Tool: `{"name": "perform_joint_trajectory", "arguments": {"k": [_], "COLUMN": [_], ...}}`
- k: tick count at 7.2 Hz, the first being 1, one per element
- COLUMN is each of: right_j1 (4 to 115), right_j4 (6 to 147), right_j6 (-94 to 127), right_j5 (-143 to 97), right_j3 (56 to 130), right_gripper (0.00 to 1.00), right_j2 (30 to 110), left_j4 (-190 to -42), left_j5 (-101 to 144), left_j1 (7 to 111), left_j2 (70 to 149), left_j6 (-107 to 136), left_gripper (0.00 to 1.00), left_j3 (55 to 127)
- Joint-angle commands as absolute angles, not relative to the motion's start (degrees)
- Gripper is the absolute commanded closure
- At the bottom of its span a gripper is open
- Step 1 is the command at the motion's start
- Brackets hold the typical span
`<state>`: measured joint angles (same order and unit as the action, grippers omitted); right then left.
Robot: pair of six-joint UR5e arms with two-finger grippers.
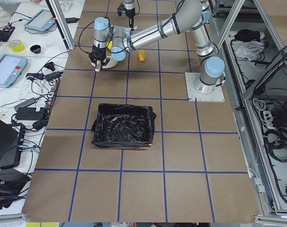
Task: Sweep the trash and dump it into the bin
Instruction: 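Sweep the sponge and bread roll into the dustpan with the right-held brush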
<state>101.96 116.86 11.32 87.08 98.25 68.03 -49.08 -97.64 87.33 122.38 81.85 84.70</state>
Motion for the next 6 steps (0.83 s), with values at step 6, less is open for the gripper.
{"name": "perform_joint_trajectory", "arguments": {"k": [6], "right_j1": [110.66], "right_j4": [117.53], "right_j6": [17.14], "right_j5": [69.07], "right_j3": [83.23], "right_gripper": [1.00], "right_j2": [59.41], "left_j4": [-49.22], "left_j5": [-97.56], "left_j1": [87.36], "left_j2": [122.52], "left_j6": [81.83], "left_gripper": [1.00], "left_j3": [84.81]}}
